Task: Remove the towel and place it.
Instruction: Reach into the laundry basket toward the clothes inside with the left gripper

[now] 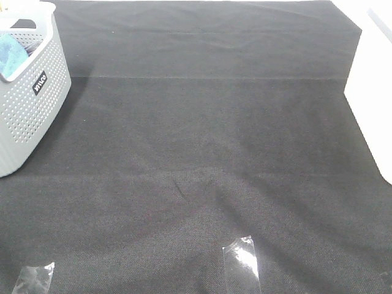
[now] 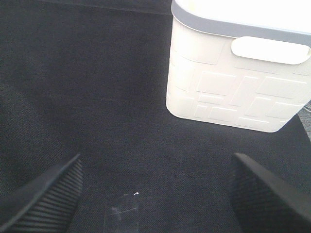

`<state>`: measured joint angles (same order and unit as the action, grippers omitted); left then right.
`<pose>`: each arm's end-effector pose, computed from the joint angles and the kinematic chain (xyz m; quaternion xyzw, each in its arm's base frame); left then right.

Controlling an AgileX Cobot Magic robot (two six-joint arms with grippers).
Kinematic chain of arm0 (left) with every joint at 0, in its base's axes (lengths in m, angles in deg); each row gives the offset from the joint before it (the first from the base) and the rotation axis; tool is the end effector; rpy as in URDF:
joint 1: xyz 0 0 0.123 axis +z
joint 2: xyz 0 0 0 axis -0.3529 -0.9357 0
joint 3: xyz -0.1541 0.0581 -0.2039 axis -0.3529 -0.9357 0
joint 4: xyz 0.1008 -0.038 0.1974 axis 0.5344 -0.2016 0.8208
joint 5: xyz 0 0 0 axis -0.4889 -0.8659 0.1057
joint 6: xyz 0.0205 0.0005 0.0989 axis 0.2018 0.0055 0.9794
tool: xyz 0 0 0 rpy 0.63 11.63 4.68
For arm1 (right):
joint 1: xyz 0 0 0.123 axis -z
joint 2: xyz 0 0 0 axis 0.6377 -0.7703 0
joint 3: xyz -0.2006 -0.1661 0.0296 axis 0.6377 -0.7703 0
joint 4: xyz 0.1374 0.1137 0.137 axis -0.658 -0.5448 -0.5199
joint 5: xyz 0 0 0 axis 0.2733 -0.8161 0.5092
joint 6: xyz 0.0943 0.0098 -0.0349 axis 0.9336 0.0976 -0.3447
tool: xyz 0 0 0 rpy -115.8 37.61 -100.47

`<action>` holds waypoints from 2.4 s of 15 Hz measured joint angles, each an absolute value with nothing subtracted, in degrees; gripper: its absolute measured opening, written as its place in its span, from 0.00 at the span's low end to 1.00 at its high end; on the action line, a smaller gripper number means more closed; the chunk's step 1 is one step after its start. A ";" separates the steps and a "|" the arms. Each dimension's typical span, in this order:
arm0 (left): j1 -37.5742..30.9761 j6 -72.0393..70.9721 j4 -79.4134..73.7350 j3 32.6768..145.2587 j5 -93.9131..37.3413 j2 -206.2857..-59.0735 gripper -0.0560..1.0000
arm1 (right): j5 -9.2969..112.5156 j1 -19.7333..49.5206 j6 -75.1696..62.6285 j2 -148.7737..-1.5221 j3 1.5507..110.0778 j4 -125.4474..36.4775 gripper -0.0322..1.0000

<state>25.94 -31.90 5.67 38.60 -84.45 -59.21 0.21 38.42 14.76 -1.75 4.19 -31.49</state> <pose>0.0025 -0.0074 0.2636 -0.0172 0.8447 -0.0064 0.5349 0.0030 -0.0078 0.2597 -0.0209 0.8506 -0.0473 0.5232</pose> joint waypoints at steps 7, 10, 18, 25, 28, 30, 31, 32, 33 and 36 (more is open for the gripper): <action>25.94 -31.61 5.67 38.60 -84.45 -59.21 0.85 | 0.21 38.42 14.76 -1.75 4.19 -31.49 0.78; 25.94 -30.58 5.45 38.60 -84.45 -59.21 0.95 | 0.21 38.42 14.76 -1.75 4.19 -31.49 0.78; 25.94 -30.41 5.04 38.60 -84.45 -59.21 0.99 | 0.21 38.42 14.76 -1.75 4.19 -31.49 0.78; 25.94 -19.75 5.73 46.97 -89.72 -71.07 0.99 | 0.21 38.42 14.76 -1.75 4.19 -31.49 0.78; 25.94 -8.87 6.13 57.85 -88.40 -86.77 0.99 | 0.21 38.42 14.76 -1.75 4.19 -31.49 0.78; 25.94 3.11 6.59 67.31 -88.34 -99.49 0.99 | 0.21 38.42 14.76 -1.75 4.19 -31.49 0.78; 25.94 8.26 7.28 72.00 -88.80 -105.33 0.99 | 0.21 38.42 14.76 -1.75 4.19 -31.49 0.78; 25.94 12.79 8.42 76.88 -89.15 -111.12 0.99 | 0.21 38.42 14.76 -1.75 4.19 -31.49 0.78; 25.94 16.17 9.91 82.38 -89.55 -117.53 0.99 | 0.21 38.42 14.76 -1.75 4.19 -31.49 0.78; 25.94 19.44 17.82 96.18 -91.67 -135.18 0.99 | 0.21 38.42 14.76 -1.75 4.19 -31.49 0.78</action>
